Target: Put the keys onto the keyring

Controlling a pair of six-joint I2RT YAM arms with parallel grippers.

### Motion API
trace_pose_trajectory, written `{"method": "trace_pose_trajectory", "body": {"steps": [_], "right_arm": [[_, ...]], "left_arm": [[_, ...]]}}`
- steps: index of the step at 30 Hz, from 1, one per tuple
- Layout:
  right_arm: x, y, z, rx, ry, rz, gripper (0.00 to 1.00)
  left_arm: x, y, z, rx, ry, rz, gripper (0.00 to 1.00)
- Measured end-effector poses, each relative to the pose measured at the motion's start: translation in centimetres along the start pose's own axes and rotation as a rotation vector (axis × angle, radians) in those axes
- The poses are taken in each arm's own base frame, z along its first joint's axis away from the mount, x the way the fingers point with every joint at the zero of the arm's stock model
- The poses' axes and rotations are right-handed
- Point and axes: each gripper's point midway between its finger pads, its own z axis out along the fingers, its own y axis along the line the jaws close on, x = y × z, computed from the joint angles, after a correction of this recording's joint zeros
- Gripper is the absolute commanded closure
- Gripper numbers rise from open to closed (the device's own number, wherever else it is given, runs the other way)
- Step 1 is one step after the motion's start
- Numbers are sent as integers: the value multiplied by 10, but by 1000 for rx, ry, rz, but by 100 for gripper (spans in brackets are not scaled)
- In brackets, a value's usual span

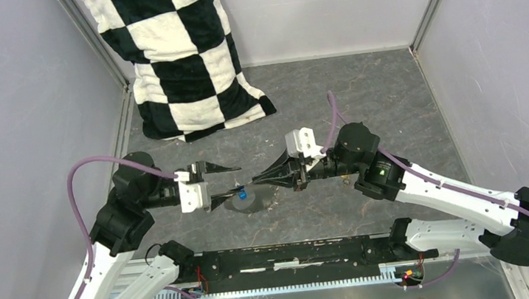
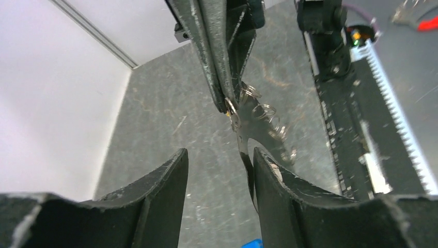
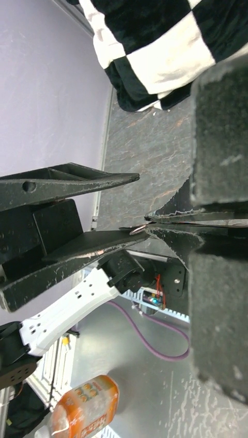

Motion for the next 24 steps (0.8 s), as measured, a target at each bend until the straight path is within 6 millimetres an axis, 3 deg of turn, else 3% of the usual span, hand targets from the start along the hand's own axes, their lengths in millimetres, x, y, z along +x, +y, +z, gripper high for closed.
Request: {"method": "trace_pose_trajectory", "body": {"steps": [6, 15, 24], "right_arm": [[-11, 9, -6, -12, -77, 32, 100], [-22, 20, -9, -74, -163, 91, 100], [-21, 24, -3, -116, -174, 118, 100]], "left_arm": [[-16, -2, -2, -28, -51, -153, 48], [-41, -8, -5, 4, -140, -194, 48], [-49, -10, -2, 45, -184, -204, 52]]}}
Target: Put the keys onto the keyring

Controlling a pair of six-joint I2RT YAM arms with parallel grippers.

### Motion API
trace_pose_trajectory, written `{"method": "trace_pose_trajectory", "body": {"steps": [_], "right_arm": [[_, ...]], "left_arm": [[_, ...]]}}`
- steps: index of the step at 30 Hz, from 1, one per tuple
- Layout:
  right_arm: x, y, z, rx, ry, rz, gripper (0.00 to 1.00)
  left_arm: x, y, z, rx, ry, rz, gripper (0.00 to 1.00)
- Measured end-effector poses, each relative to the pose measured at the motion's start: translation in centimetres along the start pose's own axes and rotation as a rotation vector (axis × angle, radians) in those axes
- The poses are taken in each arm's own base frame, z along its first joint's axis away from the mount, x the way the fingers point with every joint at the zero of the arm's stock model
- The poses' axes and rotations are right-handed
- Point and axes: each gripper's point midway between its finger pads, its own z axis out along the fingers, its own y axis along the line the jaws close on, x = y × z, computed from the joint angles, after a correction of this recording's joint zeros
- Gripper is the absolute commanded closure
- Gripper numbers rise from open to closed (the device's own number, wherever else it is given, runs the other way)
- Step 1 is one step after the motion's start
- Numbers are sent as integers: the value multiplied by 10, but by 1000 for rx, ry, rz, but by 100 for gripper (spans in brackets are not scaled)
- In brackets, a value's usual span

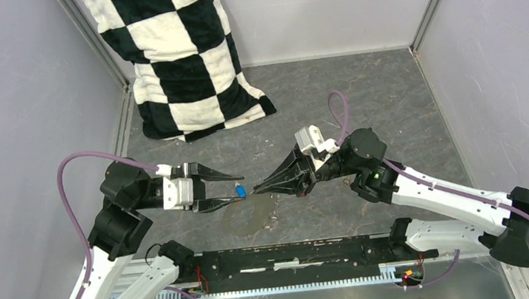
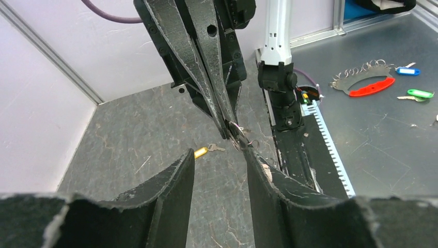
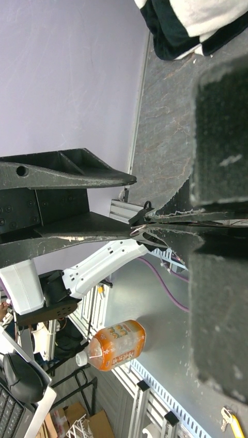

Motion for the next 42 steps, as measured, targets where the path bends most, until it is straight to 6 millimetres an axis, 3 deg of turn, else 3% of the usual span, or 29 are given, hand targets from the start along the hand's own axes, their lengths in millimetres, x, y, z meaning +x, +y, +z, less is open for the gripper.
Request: {"method": "trace_pose_trajectory", "body": {"steps": [17, 28, 34, 42], "right_arm": [[6, -9, 3, 36, 6, 16, 100], [19, -32, -3, 168, 54, 2, 100], [24, -36, -4, 191, 72, 1, 100], [25, -37, -4, 192, 75, -2, 100]], "left_arm": [[6, -2, 3, 19, -3, -58, 61], [27, -6, 0, 29, 67, -40, 51], [38, 0, 1, 12, 101, -34, 55], [48, 16, 5, -39, 127, -43, 68]]}}
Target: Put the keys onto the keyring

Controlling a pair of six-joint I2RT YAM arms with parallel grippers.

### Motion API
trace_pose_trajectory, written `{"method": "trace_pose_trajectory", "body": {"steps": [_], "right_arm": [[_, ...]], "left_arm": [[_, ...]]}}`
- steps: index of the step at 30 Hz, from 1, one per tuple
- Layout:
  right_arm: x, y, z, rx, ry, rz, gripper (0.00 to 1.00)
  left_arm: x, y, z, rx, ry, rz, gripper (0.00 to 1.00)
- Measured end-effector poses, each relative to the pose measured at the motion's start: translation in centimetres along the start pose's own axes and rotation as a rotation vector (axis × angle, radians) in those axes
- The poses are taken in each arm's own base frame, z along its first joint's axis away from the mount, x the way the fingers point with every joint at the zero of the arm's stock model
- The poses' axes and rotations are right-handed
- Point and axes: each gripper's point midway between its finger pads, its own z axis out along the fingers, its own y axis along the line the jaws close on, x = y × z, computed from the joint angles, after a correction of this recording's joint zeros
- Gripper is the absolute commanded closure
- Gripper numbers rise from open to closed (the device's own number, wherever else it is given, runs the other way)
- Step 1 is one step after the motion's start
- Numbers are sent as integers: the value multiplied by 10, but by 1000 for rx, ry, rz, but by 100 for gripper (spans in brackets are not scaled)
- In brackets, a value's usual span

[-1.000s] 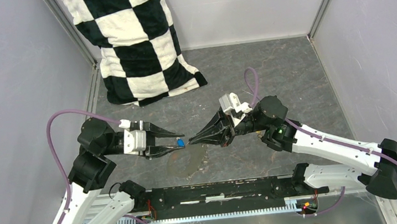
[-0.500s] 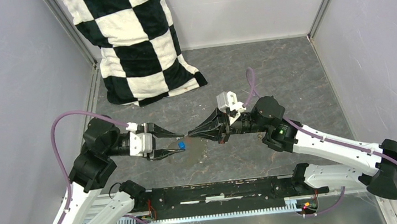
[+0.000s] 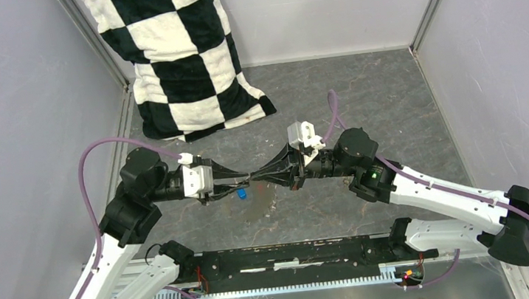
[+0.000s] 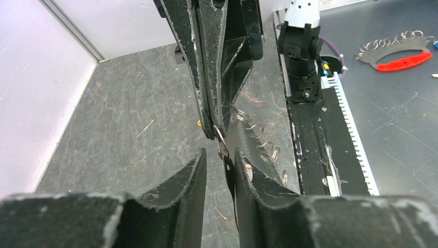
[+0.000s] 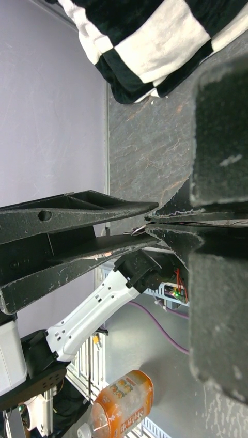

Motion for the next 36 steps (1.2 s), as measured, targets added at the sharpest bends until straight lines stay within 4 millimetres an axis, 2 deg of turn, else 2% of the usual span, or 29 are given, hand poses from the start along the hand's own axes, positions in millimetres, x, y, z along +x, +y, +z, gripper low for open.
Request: {"method": "trace_pose_trajectory", "body": {"steps": [3, 6, 9, 11, 14, 20, 28, 36], "right_arm": [[0, -2, 0, 8, -1, -3, 100], [0, -3, 0, 15, -2, -5, 100], [0, -4, 0, 20, -1, -7, 97], [0, -5, 0, 23, 0, -11, 89], [0, -4, -1, 20, 2, -19, 60], [-11, 7, -10, -10, -6, -42, 40], [-50, 20, -26, -33, -56, -151, 40], [-55, 25, -28, -62, -70, -183, 45]], "left_arm": [[0, 3, 2, -12, -4, -13, 75], [-3, 4, 2, -15, -13, -28, 89], [-4, 4, 2, -17, -17, -38, 98], [-4, 5, 2, -20, -16, -41, 98], [-3, 5, 2, -22, -17, -42, 98], [0, -4, 1, 0, -30, -11, 98], [-16, -25, -4, 112, -110, 212, 98], [-46, -40, -9, 218, -219, 458, 98]]}}
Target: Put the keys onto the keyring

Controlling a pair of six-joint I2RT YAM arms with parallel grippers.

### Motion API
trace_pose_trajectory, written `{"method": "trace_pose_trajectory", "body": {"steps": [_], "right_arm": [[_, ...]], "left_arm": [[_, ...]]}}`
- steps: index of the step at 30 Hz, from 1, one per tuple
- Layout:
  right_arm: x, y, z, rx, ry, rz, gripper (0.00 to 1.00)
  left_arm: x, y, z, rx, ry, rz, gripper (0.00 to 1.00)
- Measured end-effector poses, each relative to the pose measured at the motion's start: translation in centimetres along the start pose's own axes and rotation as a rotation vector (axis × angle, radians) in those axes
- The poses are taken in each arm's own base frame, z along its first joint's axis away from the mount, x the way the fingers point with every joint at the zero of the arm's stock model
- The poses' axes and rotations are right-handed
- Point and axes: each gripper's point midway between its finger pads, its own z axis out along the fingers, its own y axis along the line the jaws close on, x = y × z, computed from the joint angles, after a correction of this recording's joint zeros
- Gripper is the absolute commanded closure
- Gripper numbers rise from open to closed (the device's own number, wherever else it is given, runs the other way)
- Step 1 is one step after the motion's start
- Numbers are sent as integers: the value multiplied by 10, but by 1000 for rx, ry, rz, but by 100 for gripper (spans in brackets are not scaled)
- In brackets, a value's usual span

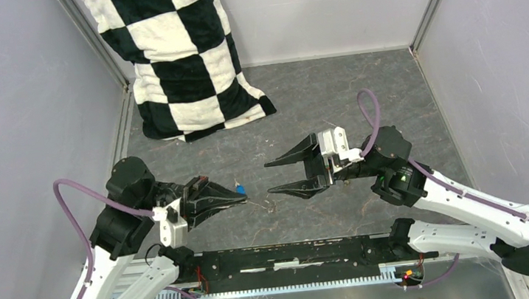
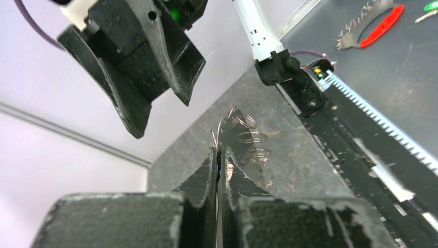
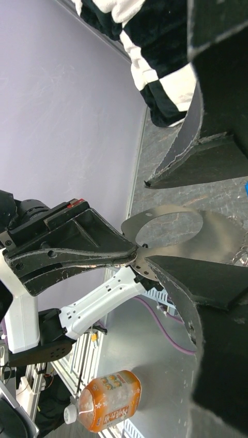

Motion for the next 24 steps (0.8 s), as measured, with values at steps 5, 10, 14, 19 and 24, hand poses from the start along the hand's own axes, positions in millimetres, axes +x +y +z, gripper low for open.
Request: {"method": "trace_pose_trajectory", "body": {"steps": [5, 10, 14, 19, 24], "right_arm": [[0, 3, 2, -25, -7, -3, 47], [3, 6, 5, -51, -6, -2, 49], [8, 8, 7, -72, 6, 7, 49], [11, 9, 9, -87, 21, 13, 50], [7, 9, 11, -101, 22, 1, 51]], "left_arm": [[-5, -3, 1, 35, -31, 161, 98], [-5, -6, 1, 58, -42, 275, 98], [-7, -7, 0, 63, -50, 341, 98], [-10, -7, 0, 62, -55, 417, 98], [-15, -9, 0, 66, -74, 507, 98]]}}
